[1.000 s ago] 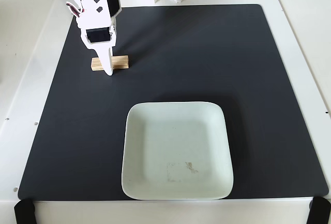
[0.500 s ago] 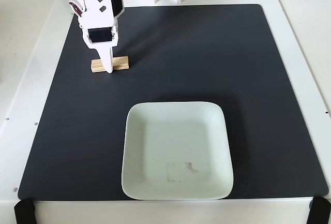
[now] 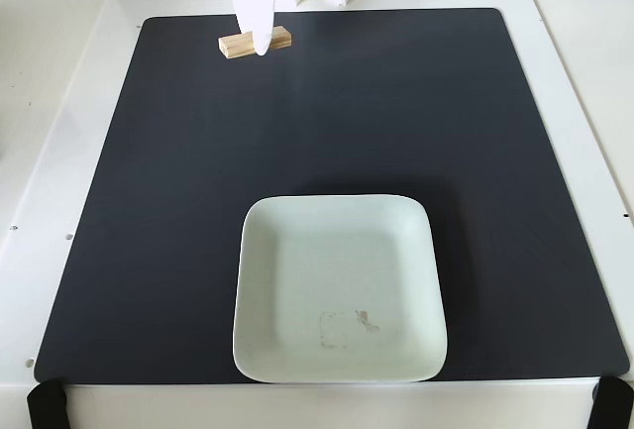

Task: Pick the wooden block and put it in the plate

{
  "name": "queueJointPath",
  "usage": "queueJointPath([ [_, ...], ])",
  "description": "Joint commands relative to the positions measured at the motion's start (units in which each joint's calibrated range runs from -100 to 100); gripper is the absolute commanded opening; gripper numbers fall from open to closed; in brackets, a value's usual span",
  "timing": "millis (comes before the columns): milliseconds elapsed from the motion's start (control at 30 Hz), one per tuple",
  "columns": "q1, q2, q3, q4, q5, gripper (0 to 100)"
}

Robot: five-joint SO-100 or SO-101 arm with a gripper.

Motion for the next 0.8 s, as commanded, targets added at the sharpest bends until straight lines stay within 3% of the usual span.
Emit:
queueJointPath([
  [0, -3.2, -17.4, 7.5, -0.4, 4.2, 1],
  [200, -12.0, -35.6, 15.4, -0.9, 12.7, 1],
  [333, -18.6, -42.3, 19.6, -8.0, 17.7, 1],
  [533, -26.6, -39.0, 27.1, -35.2, 18.2, 1],
  [633, -31.3, -30.6, 27.3, -48.5, 18.2, 1],
  [767, -33.9, -14.2, 20.9, -58.0, 18.2, 1],
])
